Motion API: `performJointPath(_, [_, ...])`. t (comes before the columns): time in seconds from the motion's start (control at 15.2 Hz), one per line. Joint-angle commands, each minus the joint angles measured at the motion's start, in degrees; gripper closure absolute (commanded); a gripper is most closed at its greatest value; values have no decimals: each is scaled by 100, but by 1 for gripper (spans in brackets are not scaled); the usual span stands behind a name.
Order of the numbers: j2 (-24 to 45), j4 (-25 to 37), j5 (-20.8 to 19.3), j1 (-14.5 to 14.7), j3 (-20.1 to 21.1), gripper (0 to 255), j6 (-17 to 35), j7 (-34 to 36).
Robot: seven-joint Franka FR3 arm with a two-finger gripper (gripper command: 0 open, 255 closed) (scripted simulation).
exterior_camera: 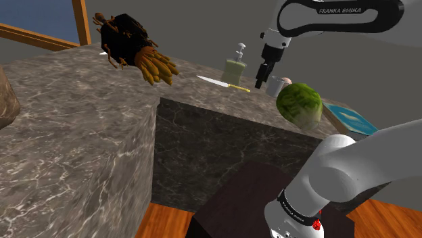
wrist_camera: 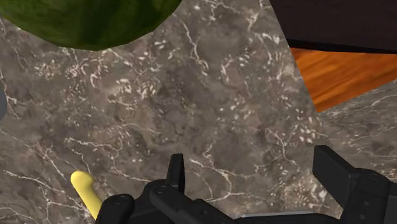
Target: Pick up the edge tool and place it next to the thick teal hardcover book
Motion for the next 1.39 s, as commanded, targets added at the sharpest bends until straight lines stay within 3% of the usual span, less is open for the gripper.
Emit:
performJointPath(0.0, [333, 118, -56, 45, -248, 0, 303, -392])
performJointPath(0.53, [1866, 949, 215, 261, -1240, 0, 1299, -2117])
performJointPath(0.86, [3071, 1742, 922, 312, -1702, 0, 1742, -3381])
performJointPath(1.12, [4080, 2514, 1670, 122, -1809, 0, 1894, -4384])
performJointPath(1.32, [4191, 2402, 1747, 77, -1785, 0, 2099, -4435])
